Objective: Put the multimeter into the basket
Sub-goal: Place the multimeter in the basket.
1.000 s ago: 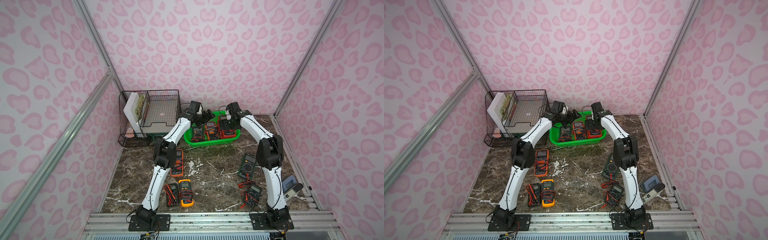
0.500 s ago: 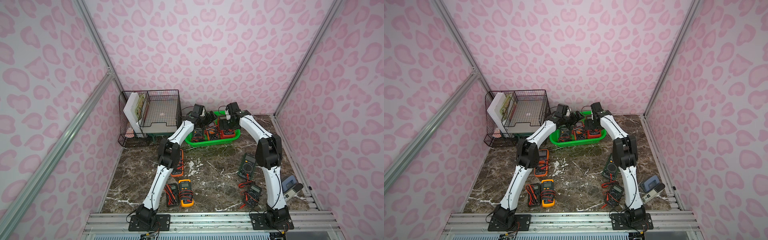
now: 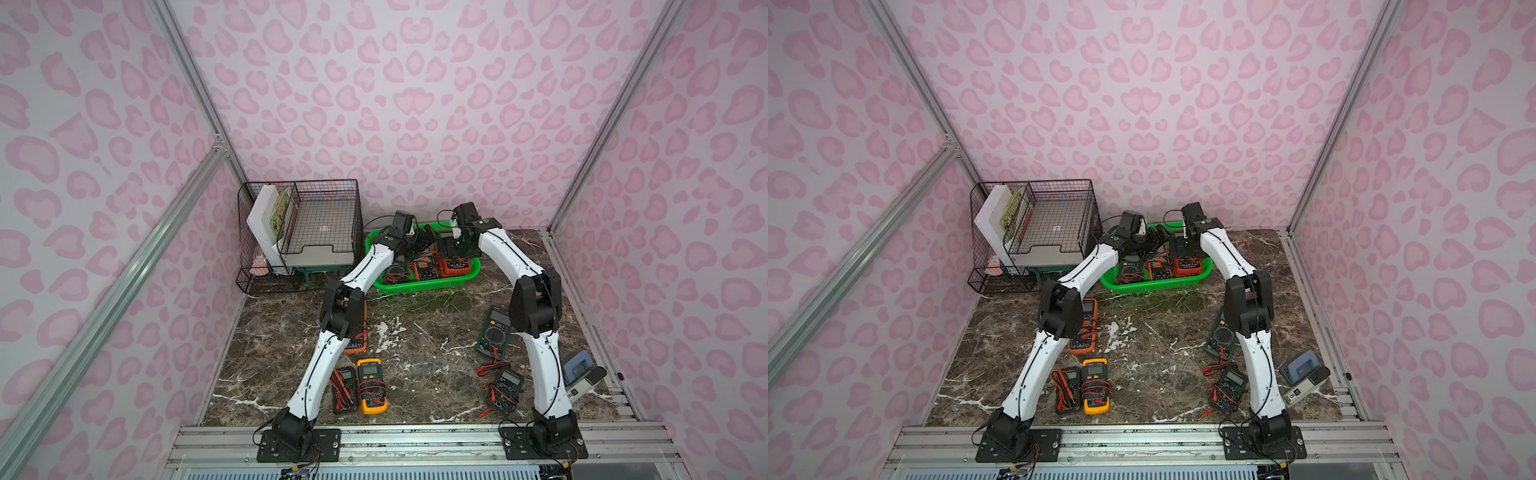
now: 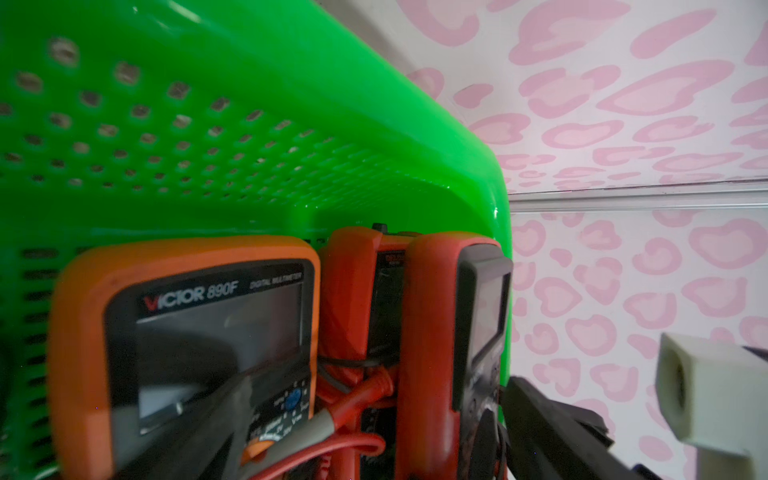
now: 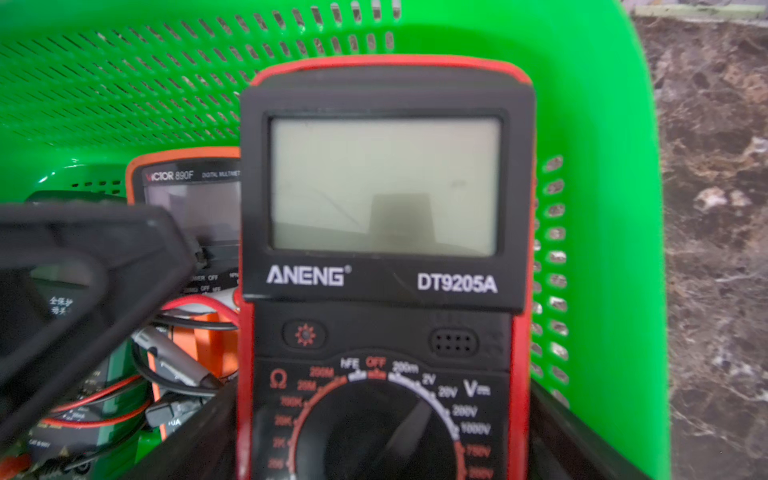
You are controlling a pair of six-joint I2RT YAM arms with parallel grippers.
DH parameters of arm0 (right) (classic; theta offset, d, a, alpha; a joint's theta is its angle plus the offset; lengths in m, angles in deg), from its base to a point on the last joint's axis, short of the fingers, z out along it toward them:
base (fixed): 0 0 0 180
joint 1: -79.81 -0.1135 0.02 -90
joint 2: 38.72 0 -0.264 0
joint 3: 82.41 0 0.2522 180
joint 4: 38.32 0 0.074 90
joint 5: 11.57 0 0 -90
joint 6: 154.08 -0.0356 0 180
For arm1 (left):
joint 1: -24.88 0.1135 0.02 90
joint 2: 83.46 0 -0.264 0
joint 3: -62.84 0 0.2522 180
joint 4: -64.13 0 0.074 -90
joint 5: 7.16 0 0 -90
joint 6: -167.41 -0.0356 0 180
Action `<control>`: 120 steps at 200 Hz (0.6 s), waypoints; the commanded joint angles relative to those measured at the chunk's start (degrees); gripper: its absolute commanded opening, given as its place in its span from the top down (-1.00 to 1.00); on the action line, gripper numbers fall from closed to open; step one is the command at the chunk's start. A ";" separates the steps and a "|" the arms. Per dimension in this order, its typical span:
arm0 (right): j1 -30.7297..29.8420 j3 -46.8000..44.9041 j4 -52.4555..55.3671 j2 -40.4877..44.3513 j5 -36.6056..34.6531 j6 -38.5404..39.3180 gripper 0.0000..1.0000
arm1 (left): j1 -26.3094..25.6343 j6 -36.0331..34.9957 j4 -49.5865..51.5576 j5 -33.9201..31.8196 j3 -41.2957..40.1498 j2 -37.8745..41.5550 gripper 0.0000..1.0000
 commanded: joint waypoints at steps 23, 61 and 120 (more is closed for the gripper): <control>0.27 4.25 0.82 -0.32 1.08 -1.17 -0.99 | -1.12 -2.63 10.34 -1.03 -0.03 -1.60 -0.97; 0.64 3.82 -1.10 1.12 2.07 -2.04 -0.99 | -1.37 -2.56 11.67 -0.68 -0.01 -2.56 -0.97; 1.02 -4.93 -10.84 8.62 4.27 -2.64 -0.99 | -1.73 -2.70 12.63 -1.10 -0.21 -3.10 -0.97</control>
